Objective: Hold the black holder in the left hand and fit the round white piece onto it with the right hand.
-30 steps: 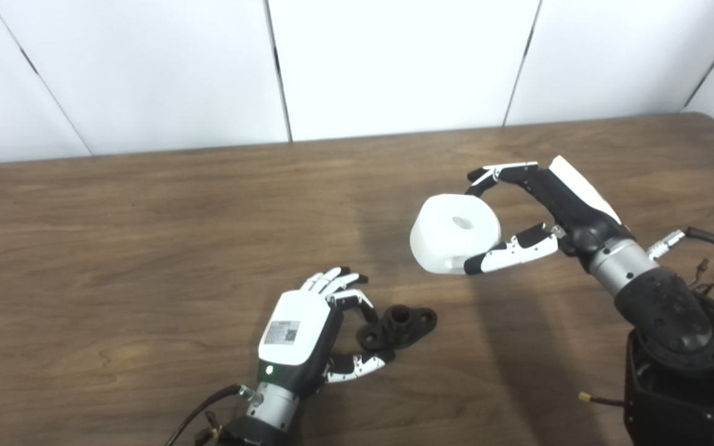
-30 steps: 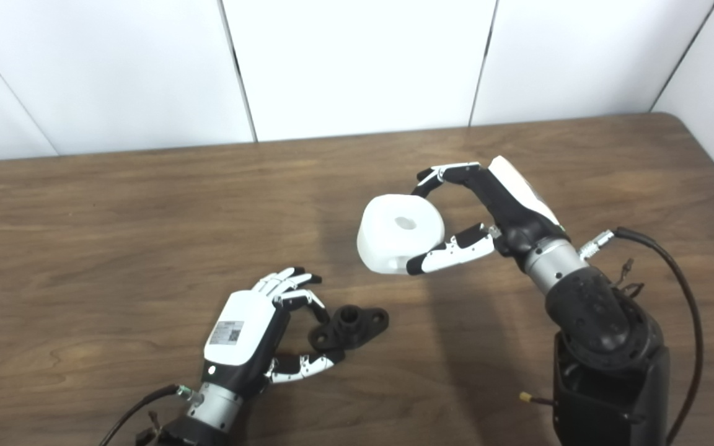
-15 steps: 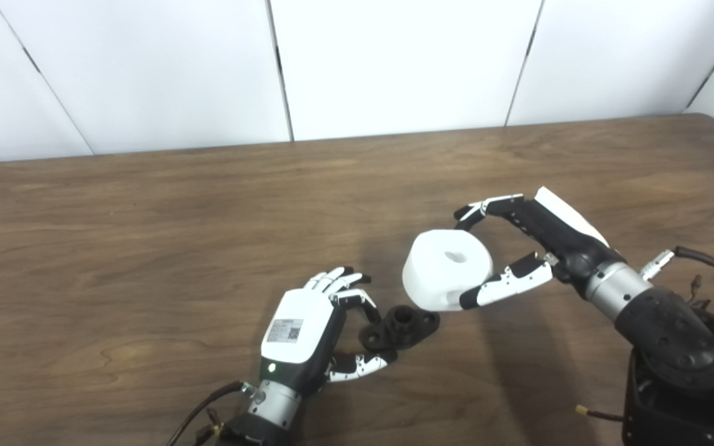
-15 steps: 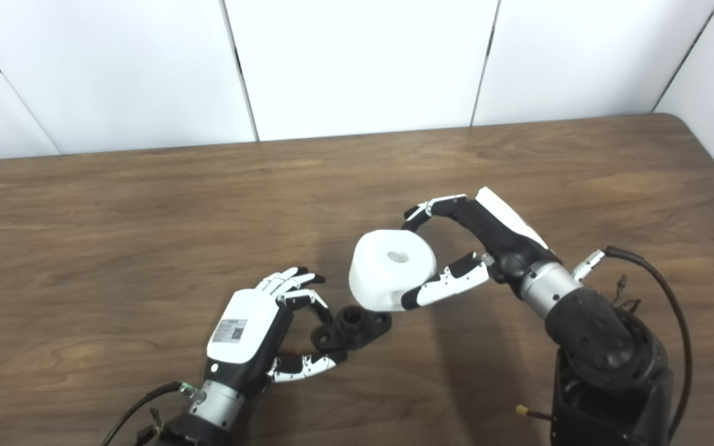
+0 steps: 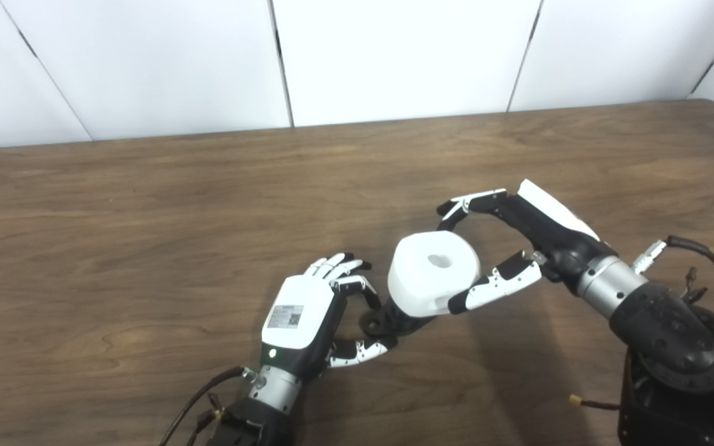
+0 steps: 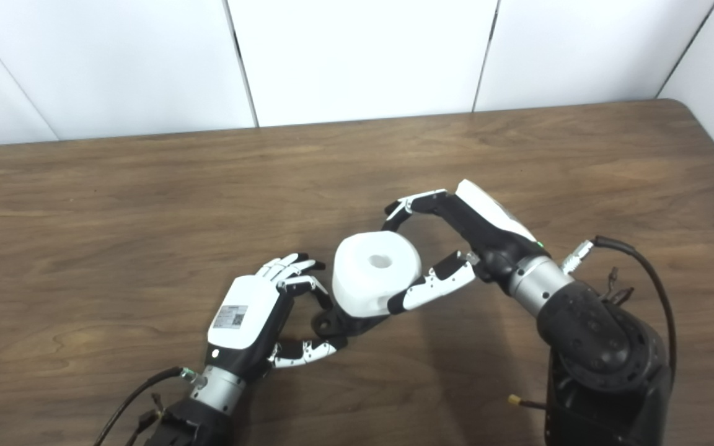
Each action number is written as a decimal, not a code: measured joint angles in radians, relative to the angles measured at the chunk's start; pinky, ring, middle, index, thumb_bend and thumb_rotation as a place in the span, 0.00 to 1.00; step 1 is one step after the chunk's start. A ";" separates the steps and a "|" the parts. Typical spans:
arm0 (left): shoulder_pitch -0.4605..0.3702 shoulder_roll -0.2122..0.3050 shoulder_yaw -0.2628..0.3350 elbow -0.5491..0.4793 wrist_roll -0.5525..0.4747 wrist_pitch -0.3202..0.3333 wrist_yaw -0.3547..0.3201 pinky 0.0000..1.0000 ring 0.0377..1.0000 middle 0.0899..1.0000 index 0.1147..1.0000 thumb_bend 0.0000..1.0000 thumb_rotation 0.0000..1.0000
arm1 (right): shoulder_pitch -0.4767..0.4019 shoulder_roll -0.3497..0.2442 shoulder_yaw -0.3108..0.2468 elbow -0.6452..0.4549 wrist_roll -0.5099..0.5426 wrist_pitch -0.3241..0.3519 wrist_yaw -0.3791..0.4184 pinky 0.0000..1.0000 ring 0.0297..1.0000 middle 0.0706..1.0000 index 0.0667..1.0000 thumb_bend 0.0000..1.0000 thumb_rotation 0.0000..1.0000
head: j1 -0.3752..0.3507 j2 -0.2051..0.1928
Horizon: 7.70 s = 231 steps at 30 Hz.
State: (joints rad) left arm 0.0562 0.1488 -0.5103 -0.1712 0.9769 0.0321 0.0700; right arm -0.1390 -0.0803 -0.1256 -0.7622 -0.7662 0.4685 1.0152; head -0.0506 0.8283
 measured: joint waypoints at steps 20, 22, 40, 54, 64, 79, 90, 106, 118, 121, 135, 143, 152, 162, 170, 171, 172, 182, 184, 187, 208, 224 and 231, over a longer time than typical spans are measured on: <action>0.000 0.001 0.001 -0.008 0.005 0.005 -0.011 0.88 0.88 0.80 0.42 0.52 0.05 | 0.062 -0.050 0.160 0.021 0.005 -0.021 -0.221 0.86 0.93 0.82 0.45 0.52 0.14 | -0.017 0.003; 0.000 0.002 0.000 -0.009 0.005 0.004 -0.011 0.88 0.88 0.80 0.42 0.52 0.05 | 0.063 -0.066 0.175 0.026 0.010 -0.028 -0.243 0.86 0.93 0.82 0.45 0.52 0.14 | -0.017 0.003; 0.000 0.002 0.000 -0.011 0.007 0.005 -0.015 0.88 0.88 0.80 0.42 0.52 0.05 | 0.064 -0.142 0.257 0.041 0.031 -0.035 -0.349 0.82 0.92 0.81 0.45 0.52 0.13 | -0.018 0.008; 0.000 0.002 0.001 -0.013 0.007 0.007 -0.021 0.88 0.88 0.80 0.42 0.52 0.05 | 0.069 -0.146 0.286 0.086 0.049 -0.043 -0.413 0.78 0.92 0.80 0.45 0.52 0.13 | -0.018 0.009; -0.001 0.001 0.001 -0.013 0.007 0.009 -0.023 0.88 0.88 0.80 0.42 0.52 0.05 | 0.068 -0.147 0.300 0.095 0.050 -0.043 -0.436 0.78 0.92 0.80 0.45 0.52 0.13 | -0.014 0.014; -0.001 -0.002 0.001 -0.014 0.007 0.014 -0.026 0.87 0.88 0.80 0.42 0.52 0.05 | 0.057 -0.167 0.314 0.100 0.059 -0.043 -0.438 0.79 0.93 0.81 0.45 0.52 0.13 | -0.009 0.020; -0.001 -0.003 0.002 -0.015 0.007 0.017 -0.030 0.88 0.88 0.80 0.42 0.52 0.05 | 0.054 -0.176 0.333 0.100 0.062 -0.043 -0.439 0.80 0.93 0.81 0.45 0.52 0.13 | -0.009 0.026; -0.002 -0.003 0.002 -0.015 0.007 0.018 -0.031 0.88 0.88 0.80 0.42 0.52 0.05 | 0.053 -0.184 0.346 0.099 0.060 -0.046 -0.444 0.80 0.93 0.81 0.45 0.52 0.13 | -0.012 0.029; -0.003 -0.003 0.002 -0.017 0.007 0.021 -0.036 0.88 0.88 0.80 0.42 0.52 0.05 | 0.052 -0.199 0.347 0.097 0.060 -0.048 -0.446 0.80 0.92 0.80 0.45 0.52 0.13 | -0.015 0.032; -0.003 -0.003 0.002 -0.018 0.007 0.021 -0.036 0.87 0.88 0.80 0.42 0.52 0.05 | 0.050 -0.205 0.347 0.097 0.060 -0.048 -0.447 0.80 0.92 0.80 0.45 0.52 0.13 | -0.015 0.032; -0.004 -0.003 0.002 -0.019 0.007 0.024 -0.038 0.88 0.88 0.80 0.42 0.52 0.05 | 0.050 -0.223 0.341 0.097 0.066 -0.050 -0.451 0.79 0.93 0.80 0.45 0.52 0.13 | -0.017 0.029; -0.004 -0.003 0.002 -0.019 0.007 0.025 -0.038 0.88 0.88 0.80 0.42 0.52 0.05 | 0.050 -0.222 0.348 0.098 0.063 -0.053 -0.462 0.79 0.93 0.80 0.45 0.52 0.13 | -0.014 0.032; -0.004 -0.003 0.002 -0.019 0.007 0.028 -0.038 0.88 0.88 0.80 0.42 0.52 0.05 | 0.048 -0.210 0.395 0.114 0.037 -0.095 -0.508 0.82 0.92 0.79 0.45 0.52 0.13 | -0.015 0.032; -0.005 -0.005 0.001 -0.019 0.007 0.030 -0.038 0.89 0.89 0.80 0.42 0.52 0.05 | 0.037 -0.205 0.405 0.116 0.032 -0.097 -0.503 0.81 0.94 0.80 0.45 0.52 0.13 | -0.020 0.031; -0.005 -0.005 0.001 -0.019 0.007 0.029 -0.038 0.88 0.89 0.80 0.42 0.52 0.05 | 0.033 -0.213 0.390 0.116 0.033 -0.095 -0.494 0.80 0.94 0.80 0.45 0.52 0.13 | -0.020 0.031; -0.005 -0.005 0.001 -0.019 0.007 0.029 -0.038 0.88 0.88 0.80 0.42 0.52 0.05 | 0.032 -0.214 0.389 0.116 0.033 -0.095 -0.494 0.79 0.93 0.80 0.45 0.52 0.13 | -0.020 0.031; -0.005 -0.005 0.001 -0.019 0.007 0.029 -0.038 0.88 0.88 0.80 0.42 0.52 0.05 | 0.031 -0.215 0.388 0.116 0.033 -0.095 -0.494 0.79 0.93 0.80 0.45 0.52 0.13 | -0.020 0.031; -0.007 -0.005 0.000 -0.019 0.007 0.029 -0.039 0.88 0.89 0.80 0.42 0.52 0.05 | 0.022 -0.217 0.367 0.114 0.032 -0.094 -0.474 0.78 0.93 0.80 0.45 0.52 0.13 | -0.021 0.025; -0.007 -0.004 0.000 -0.018 0.007 0.029 -0.039 0.89 0.89 0.80 0.42 0.52 0.05 | 0.020 -0.217 0.359 0.110 0.033 -0.094 -0.474 0.78 0.93 0.80 0.45 0.52 0.13 | -0.021 0.025; -0.008 -0.004 0.000 -0.018 0.007 0.029 -0.039 0.88 0.88 0.80 0.42 0.52 0.05 | 0.010 -0.216 0.353 0.102 0.032 -0.094 -0.472 0.77 0.92 0.79 0.45 0.52 0.13 | -0.021 0.025; -0.009 -0.005 -0.002 -0.018 0.007 0.028 -0.038 0.88 0.88 0.80 0.42 0.52 0.05 | -0.098 -0.220 0.330 -0.009 -0.020 -0.024 -0.316 0.79 0.94 0.78 0.45 0.52 0.13 | -0.025 0.032; -0.010 -0.005 -0.002 -0.018 0.007 0.029 -0.039 0.88 0.88 0.80 0.42 0.52 0.05 | -0.118 -0.247 0.339 -0.009 -0.088 -0.029 -0.209 0.83 0.92 0.77 0.45 0.52 0.13 | -0.029 0.035; -0.010 -0.004 -0.002 -0.018 0.007 0.028 -0.039 0.88 0.88 0.80 0.42 0.52 0.05 | -0.116 -0.238 0.342 -0.009 -0.098 -0.032 -0.202 0.84 0.92 0.77 0.45 0.52 0.13 | -0.034 0.035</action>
State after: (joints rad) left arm 0.0466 0.1444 -0.5120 -0.1893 0.9841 0.0606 0.0305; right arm -0.2554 -0.3181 0.2167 -0.7714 -0.8642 0.4368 0.8135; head -0.0844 0.8636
